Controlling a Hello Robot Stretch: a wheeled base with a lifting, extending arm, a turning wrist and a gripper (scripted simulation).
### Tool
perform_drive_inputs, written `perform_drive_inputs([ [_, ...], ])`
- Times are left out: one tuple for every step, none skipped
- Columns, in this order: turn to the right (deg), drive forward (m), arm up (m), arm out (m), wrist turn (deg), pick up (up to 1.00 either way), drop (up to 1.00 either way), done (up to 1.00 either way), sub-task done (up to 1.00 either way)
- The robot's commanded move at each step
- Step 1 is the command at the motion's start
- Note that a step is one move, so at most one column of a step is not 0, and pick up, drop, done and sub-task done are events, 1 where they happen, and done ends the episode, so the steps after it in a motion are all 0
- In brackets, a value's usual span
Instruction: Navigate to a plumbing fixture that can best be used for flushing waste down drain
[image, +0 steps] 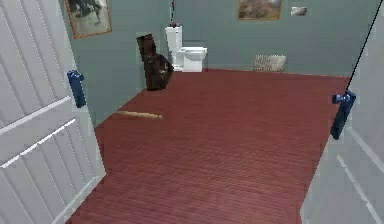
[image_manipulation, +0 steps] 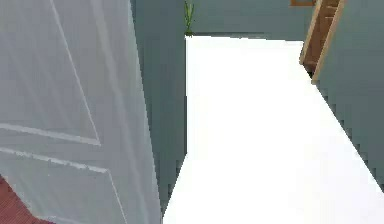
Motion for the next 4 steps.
perform_drive_inputs([
  [0.0, 1.00, 0.00, 0.00, 0.0, 0.00, 0.00, 0.00, 0.00],
  [0.0, 1.00, 0.00, 0.00, 0.0, 0.00, 0.00, 0.00, 0.00],
  [3.0, 0.00, 0.00, 0.00, 0.0, 0.00, 0.00, 0.00, 0.00],
  [0.0, 0.90, 0.00, 0.00, 0.0, 0.00, 0.00, 0.00, 0.00],
])
